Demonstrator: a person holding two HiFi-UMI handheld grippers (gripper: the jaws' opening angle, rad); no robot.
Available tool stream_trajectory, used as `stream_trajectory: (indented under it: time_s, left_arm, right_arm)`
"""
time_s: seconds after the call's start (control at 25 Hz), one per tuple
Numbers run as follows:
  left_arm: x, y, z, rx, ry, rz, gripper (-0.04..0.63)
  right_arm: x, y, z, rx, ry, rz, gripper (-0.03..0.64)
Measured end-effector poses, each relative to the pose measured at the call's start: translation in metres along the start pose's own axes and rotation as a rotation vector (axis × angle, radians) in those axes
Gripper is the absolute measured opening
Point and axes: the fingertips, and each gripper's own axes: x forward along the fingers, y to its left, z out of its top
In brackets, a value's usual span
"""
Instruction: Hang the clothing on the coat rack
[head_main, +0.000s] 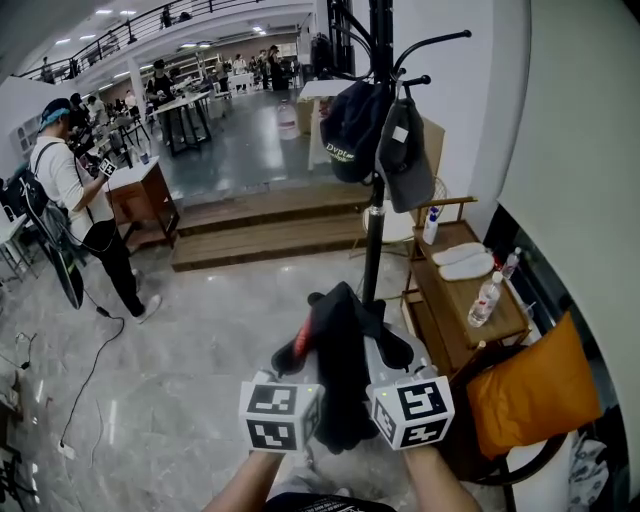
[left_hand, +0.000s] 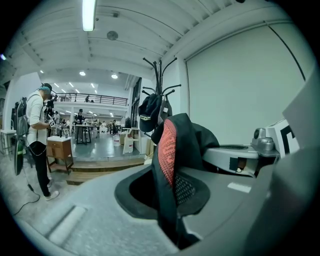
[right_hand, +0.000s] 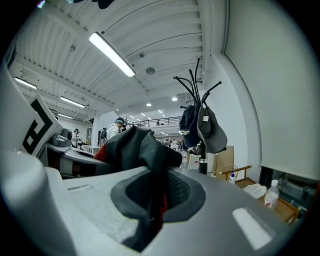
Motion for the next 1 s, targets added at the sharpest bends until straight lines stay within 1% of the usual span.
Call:
stream_trajectory:
  time_s: [0.48,1.0]
  left_arm:
    - [0.060,0.034,0.010,0.001,0.019,-0.077,0.031]
    - [0.110,0.073,0.029,0.014,0.008,-0.180,0.031]
  right_arm:
    - [0.055,-0.019,-0.004,0.020,0.029,-0.079,0.020]
    - [0.110,-0.027,0.008,0.005,0.026,-0.185,0.020]
